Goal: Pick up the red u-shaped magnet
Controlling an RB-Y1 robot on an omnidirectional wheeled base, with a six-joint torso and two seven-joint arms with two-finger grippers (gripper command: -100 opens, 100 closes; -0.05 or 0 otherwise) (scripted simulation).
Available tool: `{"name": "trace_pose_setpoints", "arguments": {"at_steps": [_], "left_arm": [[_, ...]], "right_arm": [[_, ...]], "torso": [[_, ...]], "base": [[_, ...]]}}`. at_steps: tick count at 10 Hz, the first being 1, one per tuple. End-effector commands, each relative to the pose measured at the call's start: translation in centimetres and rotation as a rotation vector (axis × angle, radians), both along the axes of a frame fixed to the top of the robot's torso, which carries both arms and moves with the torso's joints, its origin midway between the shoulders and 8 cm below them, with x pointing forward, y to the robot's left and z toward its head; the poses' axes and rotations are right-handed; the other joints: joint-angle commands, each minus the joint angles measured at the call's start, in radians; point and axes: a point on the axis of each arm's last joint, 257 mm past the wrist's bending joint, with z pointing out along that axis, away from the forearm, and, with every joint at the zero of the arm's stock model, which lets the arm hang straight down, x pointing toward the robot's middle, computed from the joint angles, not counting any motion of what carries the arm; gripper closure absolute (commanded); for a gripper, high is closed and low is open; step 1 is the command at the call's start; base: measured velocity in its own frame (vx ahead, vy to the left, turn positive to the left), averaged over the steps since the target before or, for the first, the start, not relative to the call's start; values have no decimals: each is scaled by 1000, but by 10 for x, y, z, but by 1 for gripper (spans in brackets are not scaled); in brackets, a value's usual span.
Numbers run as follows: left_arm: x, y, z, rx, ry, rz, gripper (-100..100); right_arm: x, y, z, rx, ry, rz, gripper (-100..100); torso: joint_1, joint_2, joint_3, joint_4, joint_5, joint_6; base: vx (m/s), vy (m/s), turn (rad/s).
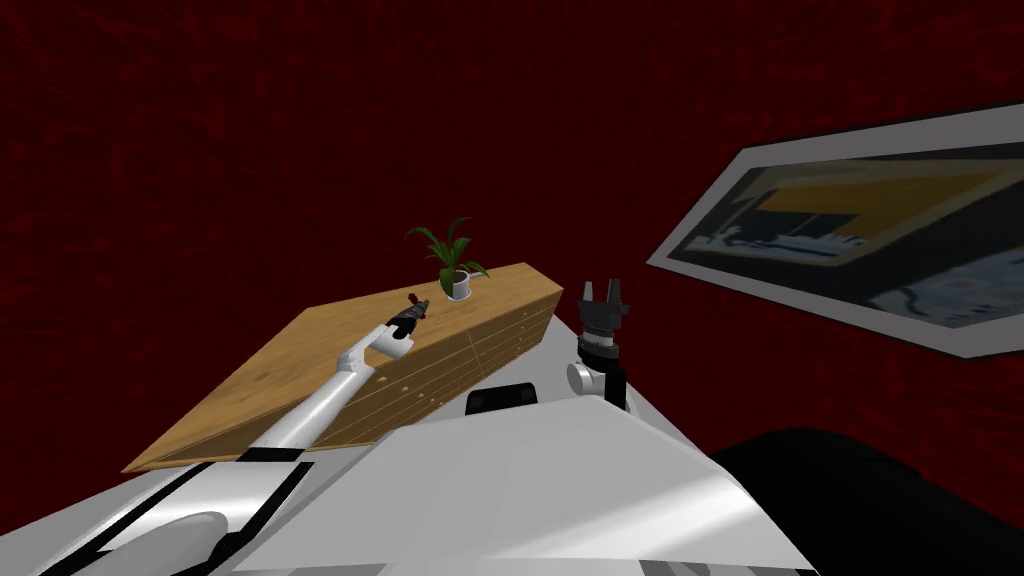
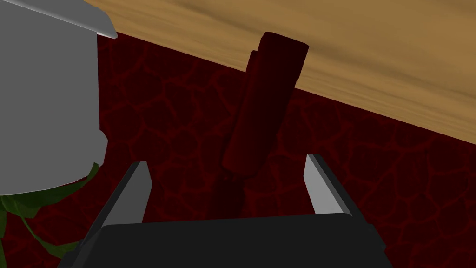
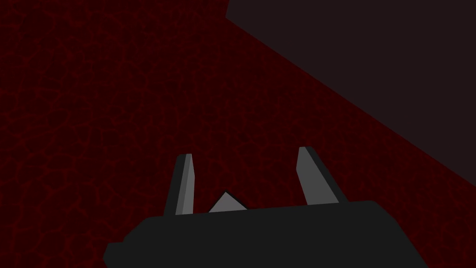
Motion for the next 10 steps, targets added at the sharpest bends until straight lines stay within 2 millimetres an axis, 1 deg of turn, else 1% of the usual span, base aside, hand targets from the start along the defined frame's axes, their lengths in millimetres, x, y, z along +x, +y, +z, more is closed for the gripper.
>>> {"name": "trace_pose_setpoints", "arguments": {"at_steps": [1,2,4,5,6,8,9,10], "left_arm": [[-19,36,-16,5,33,35,-100],[-19,37,-16,-8,36,38,-100],[-19,35,-19,-18,47,30,-100],[-40,71,-31,-6,70,68,-100],[-40,72,-30,-19,71,70,-100],[-40,69,-34,-35,80,63,-100],[-63,105,-43,-24,96,103,-100],[-63,108,-40,-14,96,103,-100]], "right_arm": [[0,0,0,0,0,0,0],[0,0,0,0,0,0,0],[0,0,0,0,0,0,0],[0,0,0,0,0,0,0],[0,0,0,0,0,0,0],[0,0,0,0,0,0,0],[0,0,0,0,0,0,0],[0,0,0,0,0,0,0]], "torso": [[0,0,0,0,0,0],[-2,1,0,0,0,1],[-1,1,1,0,0,0],[0,1,1,0,0,0],[-2,1,0,0,0,1],[-1,1,1,0,0,0],[0,1,1,0,0,0],[-2,1,1,0,0,1]], "base": [[-4,-46,-344],[-15,-43,-189],[-11,-14,24],[-10,-52,-371],[-13,-47,-213],[-7,-9,48],[-6,-42,-383],[-10,-41,-184]]}}
